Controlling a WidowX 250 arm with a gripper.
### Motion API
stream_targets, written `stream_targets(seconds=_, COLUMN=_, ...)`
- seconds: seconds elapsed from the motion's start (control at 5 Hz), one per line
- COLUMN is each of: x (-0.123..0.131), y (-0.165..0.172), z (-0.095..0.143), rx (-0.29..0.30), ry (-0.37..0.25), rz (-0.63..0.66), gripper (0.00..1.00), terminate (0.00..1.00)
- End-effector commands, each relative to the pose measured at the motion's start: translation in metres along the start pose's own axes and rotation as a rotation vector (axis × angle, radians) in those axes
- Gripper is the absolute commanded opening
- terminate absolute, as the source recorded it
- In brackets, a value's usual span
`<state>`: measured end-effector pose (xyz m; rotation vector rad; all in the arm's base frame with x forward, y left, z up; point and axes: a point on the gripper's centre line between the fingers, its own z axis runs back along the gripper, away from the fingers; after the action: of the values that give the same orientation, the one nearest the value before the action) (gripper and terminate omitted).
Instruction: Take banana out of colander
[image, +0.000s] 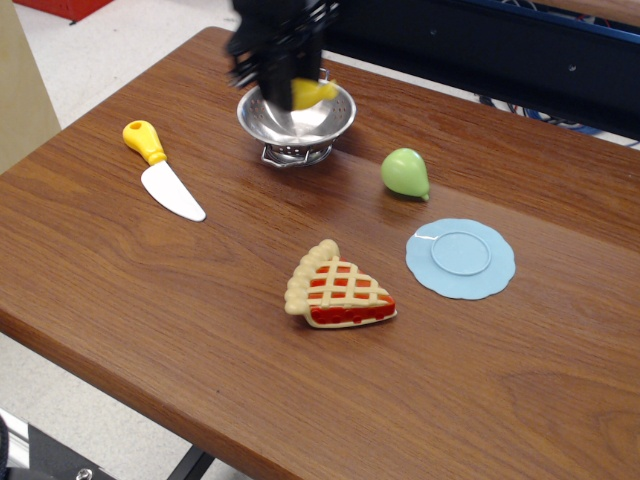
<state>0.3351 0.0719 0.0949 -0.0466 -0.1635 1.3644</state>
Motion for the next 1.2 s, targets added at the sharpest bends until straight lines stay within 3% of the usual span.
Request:
stream_targets(seconds=0.0, x=0.016, y=0.066, z=0.007, rx=-0.023, ry=-0.024, rz=-0.259, gripper=0.0, terminate=0.0)
stream_targets(seconds=0.8, x=0.002, y=0.104, z=-0.041, rx=0.062, ry=-0.141, rz=-0.453, gripper=0.0, terminate=0.0)
stream_targets(seconds=1.0, x=-0.001, y=0.106, z=-0.049, rx=0.071, ry=-0.171, rz=-0.459, gripper=1.0, terminate=0.0)
